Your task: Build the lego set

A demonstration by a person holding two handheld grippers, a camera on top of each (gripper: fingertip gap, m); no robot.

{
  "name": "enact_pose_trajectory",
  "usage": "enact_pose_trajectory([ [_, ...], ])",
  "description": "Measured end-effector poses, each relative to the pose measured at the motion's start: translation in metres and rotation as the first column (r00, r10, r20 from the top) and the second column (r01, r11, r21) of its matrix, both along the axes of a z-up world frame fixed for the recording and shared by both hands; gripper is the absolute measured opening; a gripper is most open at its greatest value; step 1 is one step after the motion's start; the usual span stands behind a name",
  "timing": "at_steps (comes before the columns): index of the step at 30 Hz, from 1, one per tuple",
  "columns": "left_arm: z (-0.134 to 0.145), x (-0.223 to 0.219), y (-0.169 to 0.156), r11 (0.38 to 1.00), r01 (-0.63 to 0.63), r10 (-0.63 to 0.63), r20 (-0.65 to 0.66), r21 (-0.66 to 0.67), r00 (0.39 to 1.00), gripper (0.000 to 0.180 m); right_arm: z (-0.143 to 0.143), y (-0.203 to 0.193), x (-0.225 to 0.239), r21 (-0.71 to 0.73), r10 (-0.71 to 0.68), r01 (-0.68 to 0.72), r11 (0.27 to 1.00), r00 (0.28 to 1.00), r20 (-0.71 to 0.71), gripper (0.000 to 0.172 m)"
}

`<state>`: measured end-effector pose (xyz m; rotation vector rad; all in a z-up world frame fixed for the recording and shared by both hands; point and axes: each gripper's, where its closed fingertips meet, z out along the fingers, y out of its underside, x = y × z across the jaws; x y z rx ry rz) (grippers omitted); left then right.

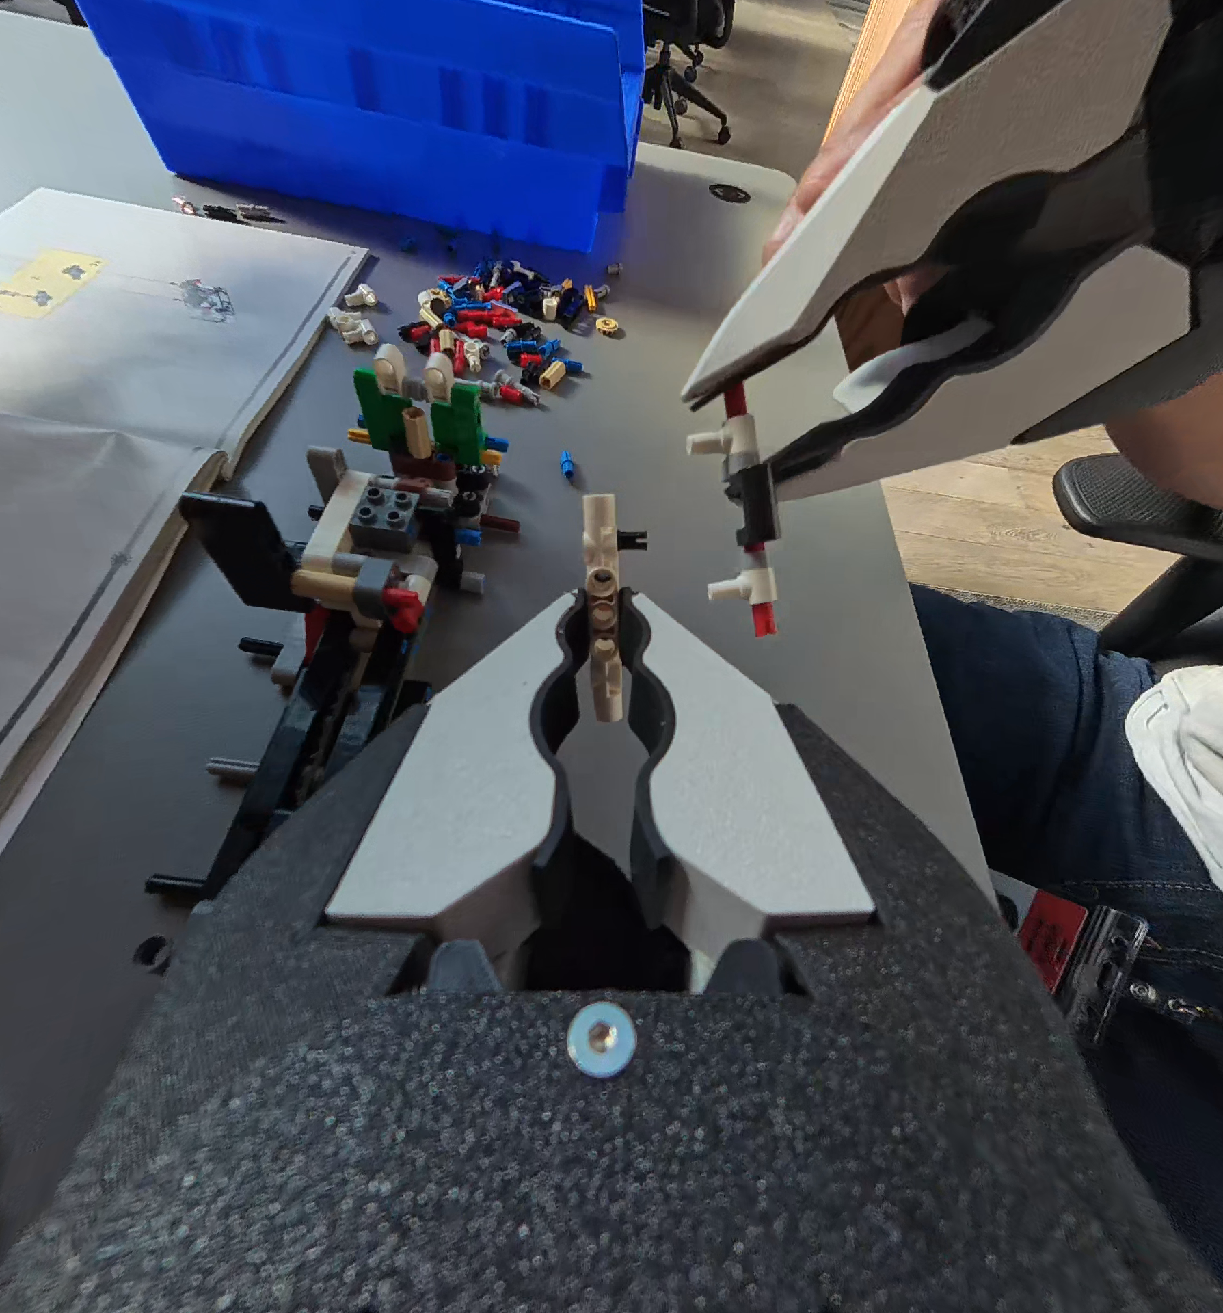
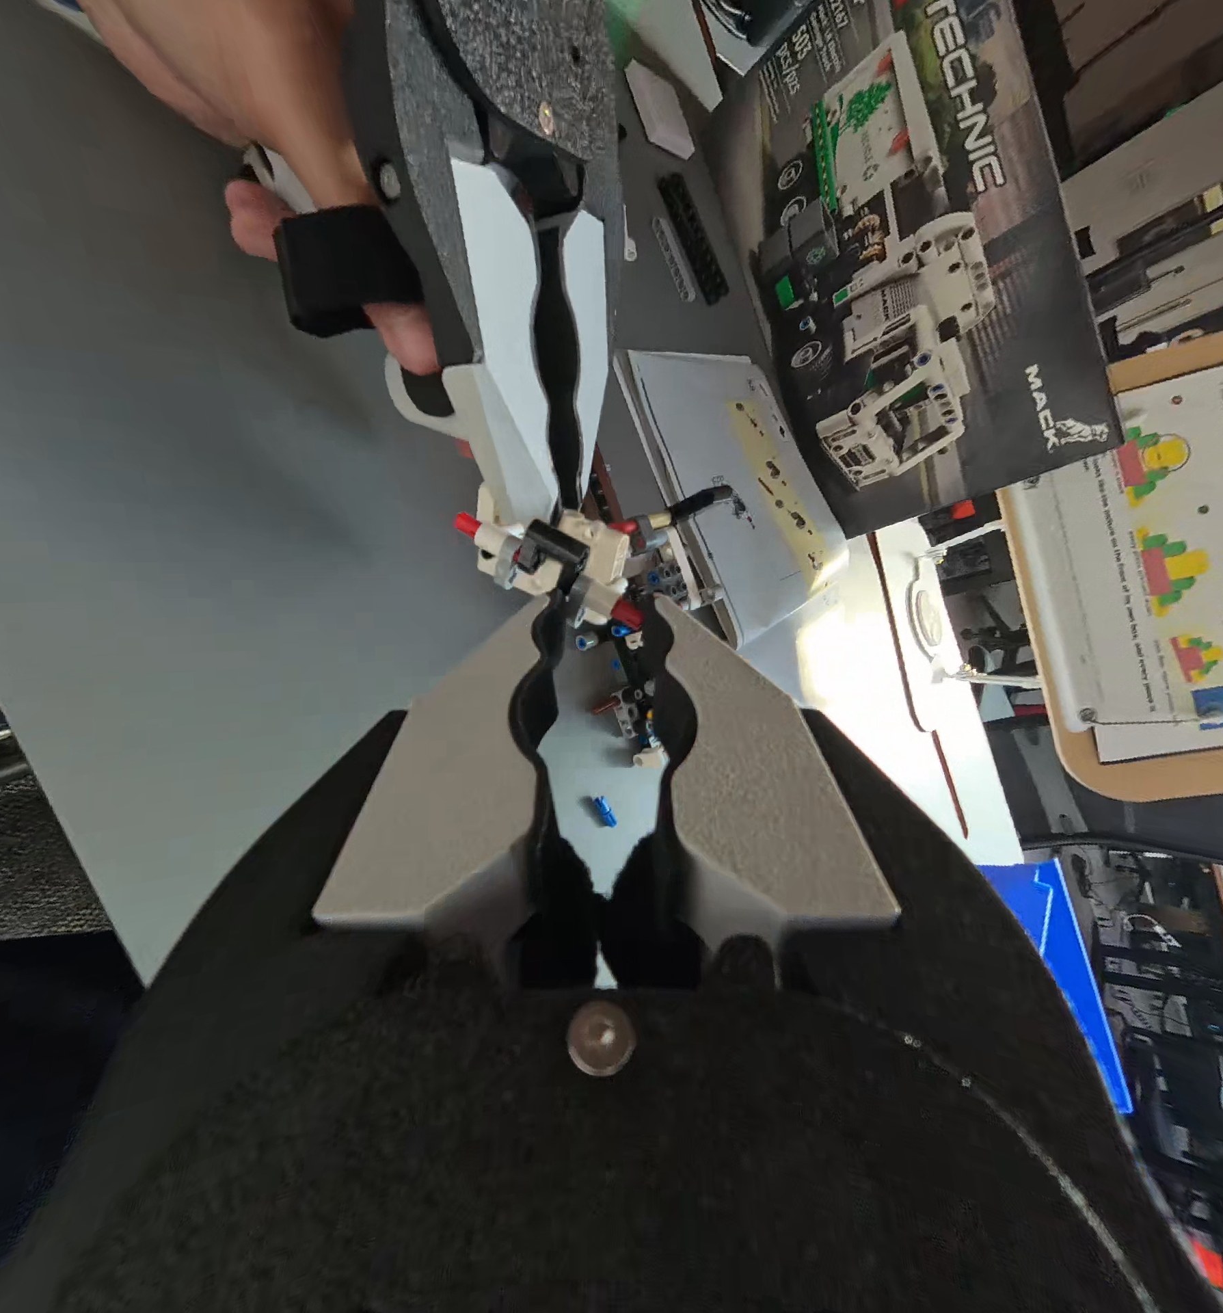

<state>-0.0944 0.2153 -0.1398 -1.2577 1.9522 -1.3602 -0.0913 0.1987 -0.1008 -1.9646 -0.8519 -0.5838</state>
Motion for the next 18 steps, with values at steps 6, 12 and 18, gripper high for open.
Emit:
enact_pose_trajectory([
  [6, -0.002, -0.003, -0.006, 0.997, 0.028, -0.029, 0.020, 0.067, 0.999, 0.005, -0.020, 0.009, -0.009, -0.036, -0.001, 0.006, 0.999, 0.992, 0.129, 0.019],
  [12, -0.006, -0.004, -0.008, 0.991, 0.037, -0.040, 0.023, 0.125, 0.999, 0.005, -0.026, 0.008, -0.014, -0.023, 0.025, -0.023, 0.999, 0.993, 0.113, 0.020],
  [18, -0.012, 0.003, 0.015, 0.970, -0.052, 0.046, 0.031, 0.237, 0.998, 0.005, -0.031, 0.006, -0.010, -0.020, -0.012, 0.013, 1.000, 0.997, 0.080, 0.019],
])
